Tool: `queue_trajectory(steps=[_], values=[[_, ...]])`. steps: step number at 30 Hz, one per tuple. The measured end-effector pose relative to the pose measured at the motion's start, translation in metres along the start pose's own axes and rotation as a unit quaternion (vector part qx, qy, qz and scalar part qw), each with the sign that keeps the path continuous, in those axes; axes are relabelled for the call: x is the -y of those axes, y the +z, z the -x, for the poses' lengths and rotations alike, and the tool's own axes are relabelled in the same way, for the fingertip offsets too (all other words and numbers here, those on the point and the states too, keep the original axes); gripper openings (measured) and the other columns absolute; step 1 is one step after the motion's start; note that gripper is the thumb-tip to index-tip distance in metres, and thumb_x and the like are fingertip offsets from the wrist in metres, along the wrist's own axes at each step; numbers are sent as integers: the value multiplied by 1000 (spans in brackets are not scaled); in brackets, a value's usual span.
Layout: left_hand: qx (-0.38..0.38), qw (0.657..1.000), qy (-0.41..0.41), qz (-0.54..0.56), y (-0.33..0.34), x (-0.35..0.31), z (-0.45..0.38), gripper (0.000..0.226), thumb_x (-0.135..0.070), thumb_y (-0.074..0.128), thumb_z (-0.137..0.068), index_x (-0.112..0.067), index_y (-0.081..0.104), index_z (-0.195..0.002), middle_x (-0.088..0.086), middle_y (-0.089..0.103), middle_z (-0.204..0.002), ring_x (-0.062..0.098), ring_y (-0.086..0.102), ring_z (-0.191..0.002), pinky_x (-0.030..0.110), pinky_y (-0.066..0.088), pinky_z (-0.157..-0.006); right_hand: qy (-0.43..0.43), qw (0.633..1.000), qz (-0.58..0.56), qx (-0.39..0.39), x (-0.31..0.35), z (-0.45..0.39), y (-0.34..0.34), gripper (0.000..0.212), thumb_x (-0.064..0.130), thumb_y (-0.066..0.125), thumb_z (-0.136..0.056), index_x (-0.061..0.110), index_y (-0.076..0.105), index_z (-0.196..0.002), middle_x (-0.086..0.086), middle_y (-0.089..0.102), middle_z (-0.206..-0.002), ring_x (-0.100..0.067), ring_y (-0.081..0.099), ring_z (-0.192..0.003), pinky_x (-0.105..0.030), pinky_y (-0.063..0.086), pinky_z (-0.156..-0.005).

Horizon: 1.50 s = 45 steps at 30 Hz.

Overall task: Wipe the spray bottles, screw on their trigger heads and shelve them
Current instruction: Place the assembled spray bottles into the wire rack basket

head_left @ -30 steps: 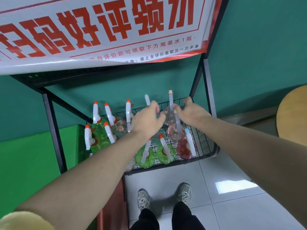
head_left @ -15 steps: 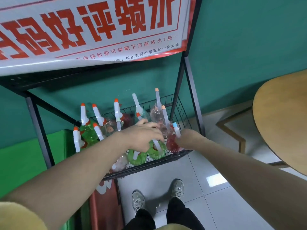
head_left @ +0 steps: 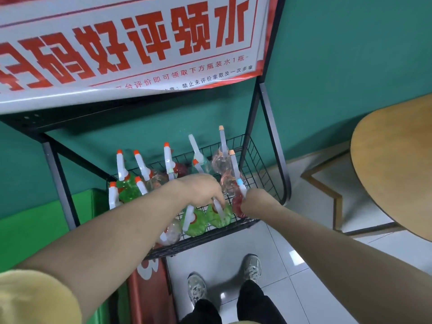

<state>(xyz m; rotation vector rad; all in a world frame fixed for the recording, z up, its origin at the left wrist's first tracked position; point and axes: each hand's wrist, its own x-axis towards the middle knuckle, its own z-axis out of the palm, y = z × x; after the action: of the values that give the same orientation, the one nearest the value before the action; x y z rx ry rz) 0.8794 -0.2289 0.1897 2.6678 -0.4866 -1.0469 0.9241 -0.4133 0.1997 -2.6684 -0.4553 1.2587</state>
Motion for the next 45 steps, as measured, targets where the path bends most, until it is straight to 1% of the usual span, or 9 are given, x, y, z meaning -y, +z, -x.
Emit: queue_trajectory(steps=[4,8,14,22,27,30,34,40,45], values=[[13,1000,-1,-9,0,3,-4,45,-4,59,-98,-32,71,-130,-3,70,-119,20,61,-108,46,43,-110,-2,1000,-31,-6,3,-2,4,17,22,44,-103,8,51,-96,-2,51,-77,-21,58,-77,-30,48,-66],[8,998,-13,-63,-2,-3,-5,53,0,61,-95,-35,67,-134,-4,68,-124,18,51,-130,51,6,-129,9,998,-58,-13,2,-6,5,21,26,50,-100,11,56,-87,-1,56,-76,-13,56,-66,-24,41,-52],[-59,997,4,-40,-7,1,14,62,3,65,-88,-31,63,-139,-5,65,-129,19,50,-127,47,30,-122,-5,998,-59,-36,-2,9,-7,31,35,62,-95,21,50,-70,2,57,-69,-10,54,-60,-23,39,-48],[-199,978,-41,52,-1,5,56,29,-26,62,-101,-30,67,-129,-10,60,-127,10,47,-121,32,36,-112,-23,997,-26,-76,3,26,-15,37,43,57,-96,17,54,-71,0,60,-70,-13,53,-56,-23,41,-49],[-256,956,-135,55,12,1,75,12,-40,57,-101,-28,57,-100,-14,52,-80,15,50,-85,32,38,-74,-41,994,31,-101,12,24,-9,51,57,41,-100,11,62,-107,-2,61,-75,-18,62,-69,-31,54,-66],[-244,946,-209,46,22,-8,76,32,-53,55,-97,-26,53,-81,-8,59,-72,15,56,-74,31,47,-67,-48,990,85,-104,16,17,-2,48,49,35,-104,11,59,-123,-6,64,-90,-24,65,-84,-37,57,-75],[-197,942,-264,67,27,-13,71,40,-63,54,-94,-28,54,-77,-10,60,-71,15,62,-74,35,58,-75,-28,987,116,-110,14,8,8,27,25,39,-106,9,61,-109,-4,54,-77,-25,61,-82,-32,49,-65],[-160,936,-296,99,35,-15,64,39,-62,61,-89,-29,52,-73,-10,60,-73,18,64,-78,36,59,-77,-11,985,139,-97,13,4,10,21,16,41,-105,7,60,-108,-10,64,-97,-25,62,-86,-32,48,-66],[-154,931,-303,130,34,-16,63,38,-57,64,-89,-28,47,-71,-7,57,-74,20,60,-77,32,54,-70,-34,984,137,-104,9,11,1,54,52,31,-105,6,60,-108,-6,62,-85,-23,65,-81,-33,55,-65]])
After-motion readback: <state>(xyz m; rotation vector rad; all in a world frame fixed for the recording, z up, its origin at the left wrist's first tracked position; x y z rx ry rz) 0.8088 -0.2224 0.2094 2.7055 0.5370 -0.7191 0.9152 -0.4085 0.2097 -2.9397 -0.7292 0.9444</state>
